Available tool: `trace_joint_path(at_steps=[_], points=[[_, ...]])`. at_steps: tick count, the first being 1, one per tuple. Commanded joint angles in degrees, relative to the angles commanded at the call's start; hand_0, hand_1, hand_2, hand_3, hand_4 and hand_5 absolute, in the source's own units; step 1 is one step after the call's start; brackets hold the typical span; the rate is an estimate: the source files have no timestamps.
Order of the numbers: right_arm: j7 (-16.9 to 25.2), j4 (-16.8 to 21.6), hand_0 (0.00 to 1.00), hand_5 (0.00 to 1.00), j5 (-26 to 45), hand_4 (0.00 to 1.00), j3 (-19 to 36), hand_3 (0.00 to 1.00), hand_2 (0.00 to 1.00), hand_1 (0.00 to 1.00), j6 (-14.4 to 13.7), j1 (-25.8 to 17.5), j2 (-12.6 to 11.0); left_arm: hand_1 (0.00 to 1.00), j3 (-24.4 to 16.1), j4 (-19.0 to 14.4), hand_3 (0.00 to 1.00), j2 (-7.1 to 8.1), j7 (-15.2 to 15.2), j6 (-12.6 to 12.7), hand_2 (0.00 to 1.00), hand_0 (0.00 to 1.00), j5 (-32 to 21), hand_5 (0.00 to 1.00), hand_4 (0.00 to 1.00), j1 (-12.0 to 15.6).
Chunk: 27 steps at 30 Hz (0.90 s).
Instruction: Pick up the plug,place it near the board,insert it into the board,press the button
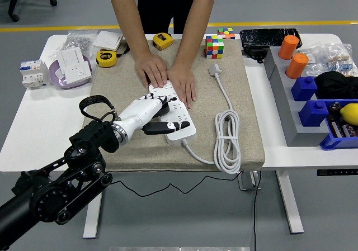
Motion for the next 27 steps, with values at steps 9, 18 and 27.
trace_joint_path(at_steps=[9, 18, 27], points=[[0.02, 0.0, 0.809, 0.569, 0.03, 0.885, -0.09, 0.606, 0.694, 0.72, -0.01, 0.0, 0.07, 0.729, 2.38, -8.63, 0.922, -1.0, 1.33, 5.31, 0.728, 0.721, 2.89, 0.634, 0.878, 1.76], [0.01, 0.0, 0.81, 0.57, 0.03, 0.885, -0.01, 0.605, 0.693, 0.72, -0.03, -0.09, 0.0, 0.352, 1.81, -12.06, 0.945, -0.64, 8.58, -3.3, 0.415, 0.285, 10.47, 0.334, 0.716, 1.84], [-0.02, 0.0, 0.809, 0.57, 0.02, 0.885, -0.17, 0.606, 0.693, 0.72, 0.01, -0.13, -0.03, 0.063, 2.31, -11.27, 0.937, -0.51, 12.51, -9.81, 0.159, 0.124, 9.95, 0.176, 0.58, 1.43]])
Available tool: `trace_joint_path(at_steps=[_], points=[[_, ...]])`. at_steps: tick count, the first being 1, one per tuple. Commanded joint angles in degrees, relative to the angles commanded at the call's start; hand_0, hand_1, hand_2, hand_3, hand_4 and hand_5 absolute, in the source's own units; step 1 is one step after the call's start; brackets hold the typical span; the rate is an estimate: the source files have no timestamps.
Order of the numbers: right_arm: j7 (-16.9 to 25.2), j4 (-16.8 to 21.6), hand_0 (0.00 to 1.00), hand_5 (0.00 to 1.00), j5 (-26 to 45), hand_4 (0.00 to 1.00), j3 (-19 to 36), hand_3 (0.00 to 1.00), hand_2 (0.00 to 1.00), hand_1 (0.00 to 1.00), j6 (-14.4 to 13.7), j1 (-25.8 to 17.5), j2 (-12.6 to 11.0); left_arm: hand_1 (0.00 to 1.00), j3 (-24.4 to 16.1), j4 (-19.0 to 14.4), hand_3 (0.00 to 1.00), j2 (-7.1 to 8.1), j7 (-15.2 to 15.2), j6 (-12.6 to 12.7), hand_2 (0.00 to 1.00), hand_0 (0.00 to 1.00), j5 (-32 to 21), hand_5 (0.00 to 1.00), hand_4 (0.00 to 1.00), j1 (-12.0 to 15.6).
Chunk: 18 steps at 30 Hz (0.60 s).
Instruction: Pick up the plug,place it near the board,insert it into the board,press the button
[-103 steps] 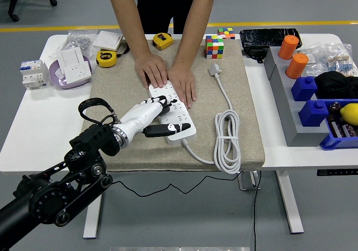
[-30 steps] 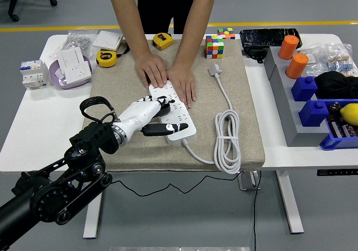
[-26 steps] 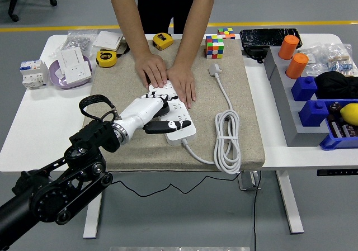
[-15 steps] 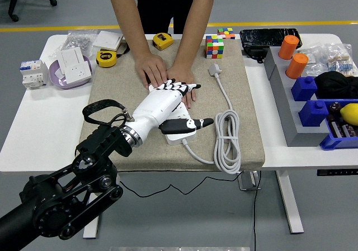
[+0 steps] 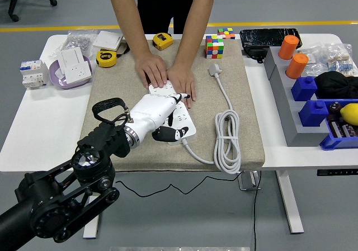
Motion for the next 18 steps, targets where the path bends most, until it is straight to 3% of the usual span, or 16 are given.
trace_joint_path(at_steps=[4, 5, 7, 14, 18], points=[[0.02, 0.0, 0.809, 0.57, 0.16, 0.885, -0.21, 0.606, 0.693, 0.72, 0.0, -0.02, -0.02, 0.063, 0.75, 1.31, 0.937, 0.0, 1.34, -2.88, 0.159, 0.124, -0.93, 0.176, 0.58, -0.23], [-0.01, 0.0, 0.81, 0.57, 0.08, 0.885, -0.14, 0.606, 0.693, 0.72, 0.01, -0.06, -0.02, 0.064, 0.96, 1.7, 0.931, -0.01, 1.69, -3.71, 0.161, 0.117, -1.23, 0.14, 0.524, -0.31], [-0.02, 0.0, 0.81, 0.57, 0.07, 0.885, -0.18, 0.606, 0.693, 0.72, 0.02, -0.16, -0.03, 0.064, 1.31, 2.37, 0.931, -0.05, 1.89, -4.45, 0.161, 0.117, -1.65, 0.14, 0.524, -0.43], [-0.02, 0.0, 0.81, 0.57, 0.07, 0.885, -0.3, 0.606, 0.693, 0.72, 0.03, -0.24, -0.05, 0.063, 1.98, 3.41, 0.922, -0.41, 2.32, -5.94, 0.161, 0.115, -3.1, 0.146, 0.522, -0.51], [0.01, 0.0, 0.81, 0.57, 0.18, 0.885, -0.44, 0.606, 0.694, 0.72, 0.02, -0.21, -0.06, 0.062, 2.52, 3.89, 0.904, -0.51, 2.08, -5.56, 0.161, 0.114, -4.02, 0.14, 0.522, -0.47]])
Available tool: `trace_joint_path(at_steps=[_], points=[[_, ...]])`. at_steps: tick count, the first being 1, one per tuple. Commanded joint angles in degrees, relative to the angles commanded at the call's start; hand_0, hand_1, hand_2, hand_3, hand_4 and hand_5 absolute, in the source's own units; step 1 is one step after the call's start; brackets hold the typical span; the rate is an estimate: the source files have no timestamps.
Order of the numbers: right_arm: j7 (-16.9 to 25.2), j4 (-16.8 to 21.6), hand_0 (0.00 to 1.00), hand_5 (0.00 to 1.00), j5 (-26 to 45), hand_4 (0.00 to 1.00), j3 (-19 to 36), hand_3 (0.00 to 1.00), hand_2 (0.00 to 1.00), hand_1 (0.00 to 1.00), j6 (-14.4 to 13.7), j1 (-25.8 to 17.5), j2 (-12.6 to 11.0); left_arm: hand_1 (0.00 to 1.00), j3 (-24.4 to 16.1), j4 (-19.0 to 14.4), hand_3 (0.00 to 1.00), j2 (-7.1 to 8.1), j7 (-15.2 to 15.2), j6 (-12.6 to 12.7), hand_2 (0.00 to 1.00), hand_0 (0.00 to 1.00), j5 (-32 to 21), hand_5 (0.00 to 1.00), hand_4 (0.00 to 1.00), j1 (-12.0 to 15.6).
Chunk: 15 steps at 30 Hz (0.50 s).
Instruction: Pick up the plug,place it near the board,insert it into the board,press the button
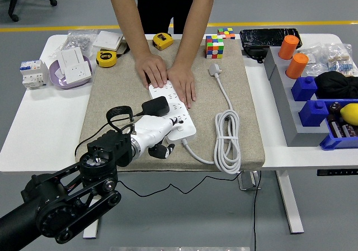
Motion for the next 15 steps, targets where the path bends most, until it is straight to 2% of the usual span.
trace_joint_path(at_steps=[4, 5, 15], points=[[-0.02, 0.0, 0.81, 0.57, -0.01, 0.885, 0.0, 0.606, 0.694, 0.72, 0.01, 0.09, 0.0, 0.062, 0.2, 0.63, 0.904, -0.23, -0.25, 0.44, 0.161, 0.114, 0.08, 0.14, 0.522, -0.17], [-0.02, 0.0, 0.811, 0.571, -0.02, 0.885, 0.01, 0.606, 0.694, 0.72, 0.01, 0.12, 0.0, 0.062, 0.31, 0.93, 0.902, -0.27, -0.35, 0.6, 0.161, 0.113, 0.11, 0.106, 0.49, -0.27], [-0.09, 0.0, 0.811, 0.571, -0.18, 0.884, 0.29, 0.605, 0.693, 0.72, 0.01, 0.12, 0.0, 0.062, 0.7, 3.23, 0.899, -0.23, -0.77, 1.0, 0.161, 0.113, -0.32, 0.099, 0.481, -0.41]])
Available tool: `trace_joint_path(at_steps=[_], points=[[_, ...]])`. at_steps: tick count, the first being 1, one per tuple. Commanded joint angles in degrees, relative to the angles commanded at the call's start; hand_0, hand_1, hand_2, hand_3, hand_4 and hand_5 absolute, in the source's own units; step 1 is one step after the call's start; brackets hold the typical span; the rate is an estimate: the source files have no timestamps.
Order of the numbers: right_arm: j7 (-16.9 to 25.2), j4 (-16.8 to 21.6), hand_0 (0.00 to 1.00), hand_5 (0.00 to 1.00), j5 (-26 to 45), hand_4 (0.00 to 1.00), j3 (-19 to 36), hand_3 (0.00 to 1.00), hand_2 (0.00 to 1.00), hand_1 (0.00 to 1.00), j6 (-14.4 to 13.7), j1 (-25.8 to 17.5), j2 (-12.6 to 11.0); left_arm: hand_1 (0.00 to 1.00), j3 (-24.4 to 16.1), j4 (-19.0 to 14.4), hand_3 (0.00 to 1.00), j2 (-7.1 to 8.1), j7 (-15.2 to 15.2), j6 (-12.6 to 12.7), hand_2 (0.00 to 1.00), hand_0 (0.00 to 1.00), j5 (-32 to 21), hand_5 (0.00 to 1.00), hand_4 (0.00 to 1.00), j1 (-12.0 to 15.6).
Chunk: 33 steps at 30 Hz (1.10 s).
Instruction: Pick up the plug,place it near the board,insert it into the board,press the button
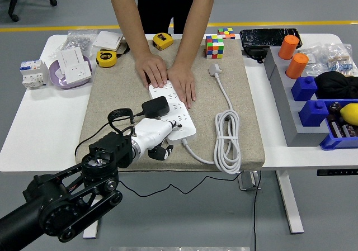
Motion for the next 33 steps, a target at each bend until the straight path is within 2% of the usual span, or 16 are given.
trace_joint_path(at_steps=[14, 28, 33], points=[[0.05, 0.0, 0.81, 0.571, 0.09, 0.885, 0.03, 0.606, 0.694, 0.72, -0.03, 0.17, 0.01, 0.061, 0.45, 0.41, 0.883, 0.12, -0.23, -0.09, 0.161, 0.113, -0.27, 0.097, 0.471, -0.32], [0.06, 0.0, 0.81, 0.57, 0.11, 0.885, 0.06, 0.606, 0.694, 0.719, -0.05, 0.16, 0.02, 0.06, 0.92, 2.51, 0.853, -0.1, -0.07, -0.67, 0.161, 0.113, -0.73, 0.098, 0.469, -0.53], [0.05, 0.0, 0.811, 0.571, 0.04, 0.885, 0.06, 0.606, 0.694, 0.719, -0.04, 0.12, 0.02, 0.06, 0.16, 1.4, 0.848, 0.05, -0.59, 0.03, 0.161, 0.114, -0.14, 0.099, 0.468, -0.24]])
